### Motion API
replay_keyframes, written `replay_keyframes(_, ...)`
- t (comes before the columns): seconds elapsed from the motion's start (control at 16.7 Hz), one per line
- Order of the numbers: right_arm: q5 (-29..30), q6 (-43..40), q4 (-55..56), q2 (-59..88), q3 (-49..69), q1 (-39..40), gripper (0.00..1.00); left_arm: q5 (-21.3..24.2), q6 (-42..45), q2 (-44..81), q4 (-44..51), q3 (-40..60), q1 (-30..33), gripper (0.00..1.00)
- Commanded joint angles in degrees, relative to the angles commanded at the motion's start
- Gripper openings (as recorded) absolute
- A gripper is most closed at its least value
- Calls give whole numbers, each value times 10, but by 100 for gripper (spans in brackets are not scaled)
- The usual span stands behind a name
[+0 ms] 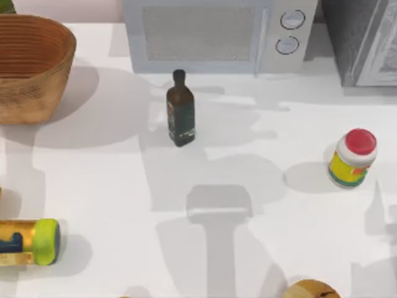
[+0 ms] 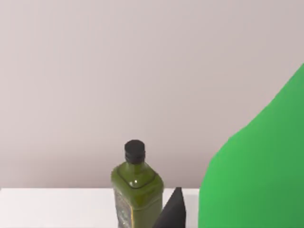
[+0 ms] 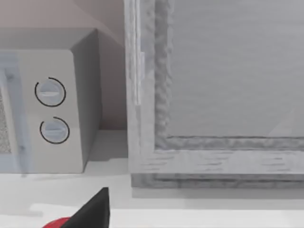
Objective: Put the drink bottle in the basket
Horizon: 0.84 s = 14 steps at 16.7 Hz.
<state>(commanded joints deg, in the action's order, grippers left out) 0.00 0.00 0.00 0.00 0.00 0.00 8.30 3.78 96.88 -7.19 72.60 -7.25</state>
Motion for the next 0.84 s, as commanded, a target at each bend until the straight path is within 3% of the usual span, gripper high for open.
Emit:
replay_keyframes(0.48,0,0,0,0,0,0,100,0,0,0,0,0,0,98)
replay_keyframes(0.84,0,0,0,0,0,0,100,0,0,0,0,0,0,100)
